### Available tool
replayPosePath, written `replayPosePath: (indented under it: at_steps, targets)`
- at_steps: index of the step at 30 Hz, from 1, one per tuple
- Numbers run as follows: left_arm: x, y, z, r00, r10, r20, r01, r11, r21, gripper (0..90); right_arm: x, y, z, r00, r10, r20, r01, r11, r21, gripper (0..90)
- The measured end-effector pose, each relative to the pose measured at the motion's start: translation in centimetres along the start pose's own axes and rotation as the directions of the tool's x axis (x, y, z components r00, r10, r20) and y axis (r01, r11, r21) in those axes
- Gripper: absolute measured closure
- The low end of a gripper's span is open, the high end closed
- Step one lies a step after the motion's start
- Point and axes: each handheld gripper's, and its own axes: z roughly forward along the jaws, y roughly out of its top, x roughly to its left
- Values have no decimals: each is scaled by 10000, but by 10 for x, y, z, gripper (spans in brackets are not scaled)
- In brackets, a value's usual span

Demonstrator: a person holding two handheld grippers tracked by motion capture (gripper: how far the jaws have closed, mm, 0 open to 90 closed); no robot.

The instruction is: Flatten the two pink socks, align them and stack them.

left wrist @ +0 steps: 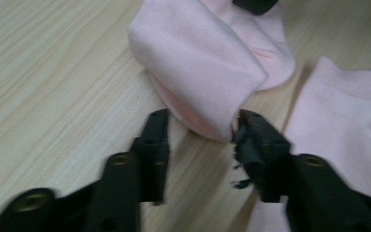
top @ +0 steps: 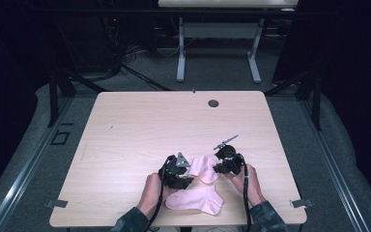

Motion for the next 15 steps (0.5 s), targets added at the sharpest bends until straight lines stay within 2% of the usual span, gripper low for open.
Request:
replayPosePath:
  at_steps: [2,4,5,6,7,8,10,11,12,14,15]
  targets:
    - [0,1,1,9993,195,-310,-195,9998,11,858,0,-1,-1,9999,32,-140,-33,9999,-111,865]
    - [-1,3,-2,9971,417,-642,-415,9991,39,888,1,-2,-5,9999,-71,-112,68,9997,-242,866]
    - [-3,4,-7,9924,659,-1040,-653,9978,89,890,1,-2,-8,9998,-163,-71,162,9998,-138,866]
    - [-3,4,-12,9889,806,-1246,-796,9967,136,890,3,-2,-13,9997,-184,-135,180,9993,-326,867]
    - [-5,5,-19,9817,1030,-1599,-1021,9947,142,890,4,-2,-17,9996,-256,-101,252,9990,-377,867]
    - [-8,6,-27,9704,1298,-2037,-1285,9915,195,889,6,-2,-23,9994,-311,-179,301,9983,-489,867]
    - [-16,8,-47,9497,1756,-2592,-1721,9844,365,889,12,-2,-40,9983,-434,-397,397,9952,-896,867]
    - [-22,8,-56,9358,2026,-2886,-1959,9792,523,889,14,-2,-46,9973,-452,-578,386,9931,-1106,867]
    - [-28,8,-68,9240,2280,-3070,-2191,9736,638,889,17,-2,-54,9958,-570,-720,477,9910,-1249,867]
    - [-42,5,-83,9041,2667,-3338,-2499,9638,933,889,25,-5,-71,9920,-860,-929,729,9880,-1361,867]
    - [-49,3,-89,9014,2793,-3308,-2597,9602,1030,888,29,-6,-77,9896,-908,-1114,767,9892,-1248,866]
